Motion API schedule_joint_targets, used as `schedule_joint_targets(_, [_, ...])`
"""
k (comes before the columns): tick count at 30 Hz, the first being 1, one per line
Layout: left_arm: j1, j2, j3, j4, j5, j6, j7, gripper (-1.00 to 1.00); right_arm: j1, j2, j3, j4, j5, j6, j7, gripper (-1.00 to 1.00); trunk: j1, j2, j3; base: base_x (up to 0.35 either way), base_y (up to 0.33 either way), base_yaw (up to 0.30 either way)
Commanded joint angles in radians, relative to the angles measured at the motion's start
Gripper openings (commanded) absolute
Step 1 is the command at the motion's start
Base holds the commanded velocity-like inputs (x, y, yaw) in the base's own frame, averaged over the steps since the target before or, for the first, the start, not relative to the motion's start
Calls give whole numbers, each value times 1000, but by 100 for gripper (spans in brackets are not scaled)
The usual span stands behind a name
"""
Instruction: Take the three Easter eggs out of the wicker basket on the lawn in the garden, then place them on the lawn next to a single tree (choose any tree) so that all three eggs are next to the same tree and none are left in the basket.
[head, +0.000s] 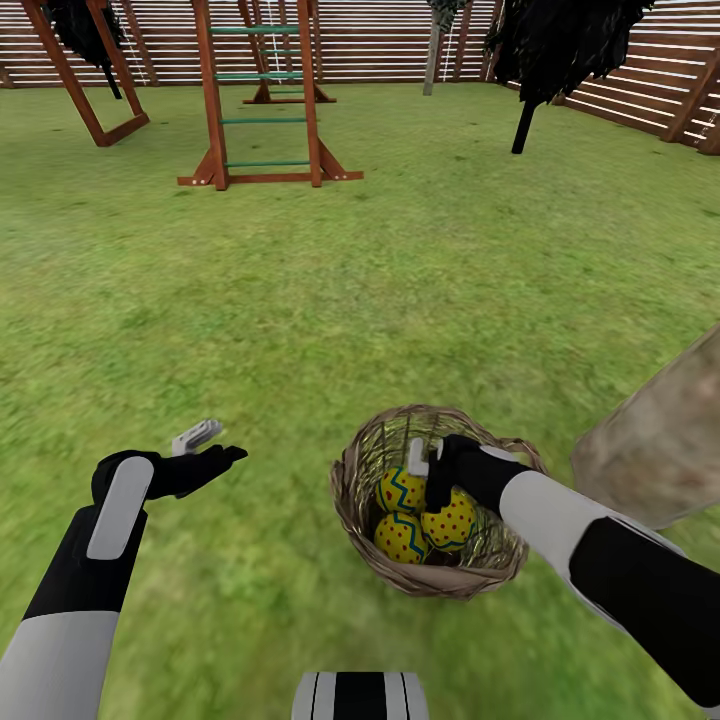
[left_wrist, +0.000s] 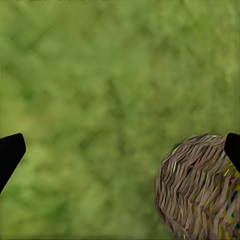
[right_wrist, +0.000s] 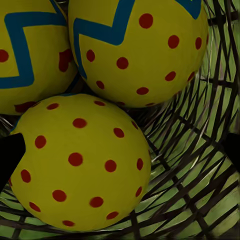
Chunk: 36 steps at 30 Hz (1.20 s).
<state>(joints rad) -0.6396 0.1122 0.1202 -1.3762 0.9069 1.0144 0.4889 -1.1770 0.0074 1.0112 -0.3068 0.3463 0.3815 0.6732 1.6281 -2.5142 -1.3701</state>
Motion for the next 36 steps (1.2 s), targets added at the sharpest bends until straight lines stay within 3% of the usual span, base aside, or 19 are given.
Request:
schedule_joint_targets(1, [0,0,0,-1,10,3,10,100,-2,-1,-3,-2,10,3,6,100,0,0,-1,0,0,0])
schedule_joint_targets(13, [0,0,-2,-1,10,3,10,100,-9,-1,-14,-7,8,2,1,100,0,0,-1,0,0,0])
schedule_joint_targets(18, [0,-1,-2,-1,10,3,10,100,-10,1,-84,-8,7,5,0,100,0,0,-1,0,0,0])
schedule_joint_targets(22, [0,-2,-2,-1,10,3,10,100,-11,5,-104,-8,4,8,-9,100,0,0,-1,0,0,0])
schedule_joint_targets(24, [0,-3,-2,-1,10,3,10,100,-11,7,-114,-7,2,8,-49,100,0,0,-1,0,0,0])
schedule_joint_targets(27, [0,-3,-2,-1,10,3,10,100,-10,8,-193,-6,2,3,-101,100,0,0,-1,0,0,0])
schedule_joint_targets(30, [0,-3,-2,0,10,2,10,100,-9,8,-235,-10,3,-8,-112,100,0,0,-1,0,0,0])
schedule_joint_targets(36, [0,-4,-2,0,10,1,10,100,-9,8,-246,-8,2,-26,-123,100,0,0,-1,0,0,0])
